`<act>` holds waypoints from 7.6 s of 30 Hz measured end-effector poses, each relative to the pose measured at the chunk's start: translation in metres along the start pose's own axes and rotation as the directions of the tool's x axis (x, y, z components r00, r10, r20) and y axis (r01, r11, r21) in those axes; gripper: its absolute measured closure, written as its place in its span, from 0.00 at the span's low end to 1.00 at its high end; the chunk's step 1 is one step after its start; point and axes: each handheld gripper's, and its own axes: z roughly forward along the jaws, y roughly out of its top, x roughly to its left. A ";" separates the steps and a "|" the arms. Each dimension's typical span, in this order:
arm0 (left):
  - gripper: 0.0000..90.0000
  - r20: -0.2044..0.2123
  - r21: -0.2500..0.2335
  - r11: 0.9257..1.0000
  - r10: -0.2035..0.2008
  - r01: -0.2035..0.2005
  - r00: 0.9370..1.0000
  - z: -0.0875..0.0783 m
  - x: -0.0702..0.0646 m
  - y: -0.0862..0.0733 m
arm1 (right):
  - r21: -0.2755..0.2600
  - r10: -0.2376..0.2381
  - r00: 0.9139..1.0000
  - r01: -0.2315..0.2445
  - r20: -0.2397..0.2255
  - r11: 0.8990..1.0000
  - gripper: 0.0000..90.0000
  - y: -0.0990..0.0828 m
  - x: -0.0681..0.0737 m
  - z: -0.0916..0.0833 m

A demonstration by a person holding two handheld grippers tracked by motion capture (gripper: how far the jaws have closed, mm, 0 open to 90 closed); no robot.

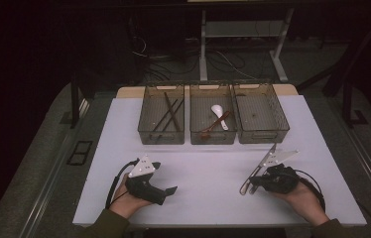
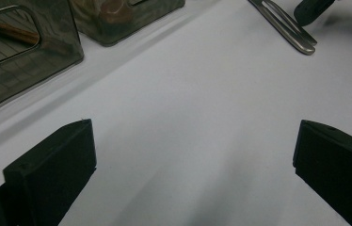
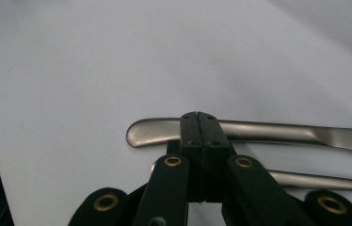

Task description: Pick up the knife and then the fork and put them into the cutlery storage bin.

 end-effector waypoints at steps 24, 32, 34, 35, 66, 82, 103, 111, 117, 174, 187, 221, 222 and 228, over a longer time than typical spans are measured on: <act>0.00 0.015 0.005 1.000 0.002 -0.002 1.000 0.000 -0.001 0.001 | 0.082 -0.036 0.999 0.036 -0.002 0.996 0.99 -0.007 0.010 0.003; 0.00 0.015 0.001 1.000 0.002 -0.002 1.000 0.000 -0.002 0.001 | 0.107 -0.014 1.000 0.014 0.002 0.994 1.00 -0.018 0.005 -0.010; 0.00 0.015 0.001 1.000 0.001 -0.001 1.000 0.000 -0.002 0.001 | 0.116 -0.008 1.000 0.008 0.006 0.993 1.00 -0.021 0.003 -0.014; 0.00 0.014 0.000 1.000 0.003 -0.003 1.000 0.000 -0.002 0.001 | 0.121 -0.005 1.000 0.004 0.009 0.993 1.00 -0.023 0.003 -0.015; 0.00 0.011 0.003 1.000 0.006 -0.006 1.000 -0.002 0.001 0.002 | 0.176 0.106 0.981 -0.134 0.161 0.975 1.00 -0.061 -0.039 -0.064; 0.00 0.013 0.008 1.000 0.013 -0.013 1.000 -0.002 0.003 0.002 | 0.135 0.145 0.964 -0.178 0.223 0.975 0.88 -0.055 -0.059 -0.082; 0.00 0.023 0.002 1.000 0.014 -0.014 1.000 0.000 0.003 0.003 | 0.347 0.153 0.952 -0.243 0.267 0.906 0.82 0.008 -0.087 -0.039; 0.00 0.025 0.004 1.000 0.013 -0.013 1.000 0.000 0.003 0.003 | 0.429 0.110 0.960 -0.216 0.258 0.877 0.86 0.015 -0.090 -0.025; 0.00 0.027 0.005 1.000 0.014 -0.014 1.000 0.000 0.003 0.002 | 0.463 0.082 0.959 -0.206 0.273 0.862 0.91 0.019 -0.088 -0.021; 0.00 0.060 0.002 1.000 0.024 -0.024 0.998 0.001 0.005 0.001 | -0.330 0.234 0.952 -0.159 0.199 0.931 0.94 0.010 -0.097 -0.092; 0.00 0.065 -0.001 1.000 0.024 -0.024 0.998 0.002 0.006 0.000 | -0.405 0.215 0.953 -0.114 0.215 0.907 0.94 0.028 -0.103 -0.100; 0.00 0.077 -0.016 1.000 0.026 -0.025 0.997 0.000 0.009 -0.001 | -0.408 0.248 0.926 -0.117 0.286 0.905 0.94 0.102 -0.154 -0.084; 0.00 0.077 -0.016 1.000 0.026 -0.025 0.997 0.000 0.009 -0.001 | -0.393 0.248 0.925 -0.123 0.287 0.911 0.94 0.102 -0.156 -0.081; 0.00 0.079 -0.015 1.000 0.025 -0.023 0.997 0.000 0.009 -0.001 | -0.309 0.258 0.918 -0.162 0.302 0.937 0.94 0.099 -0.166 -0.067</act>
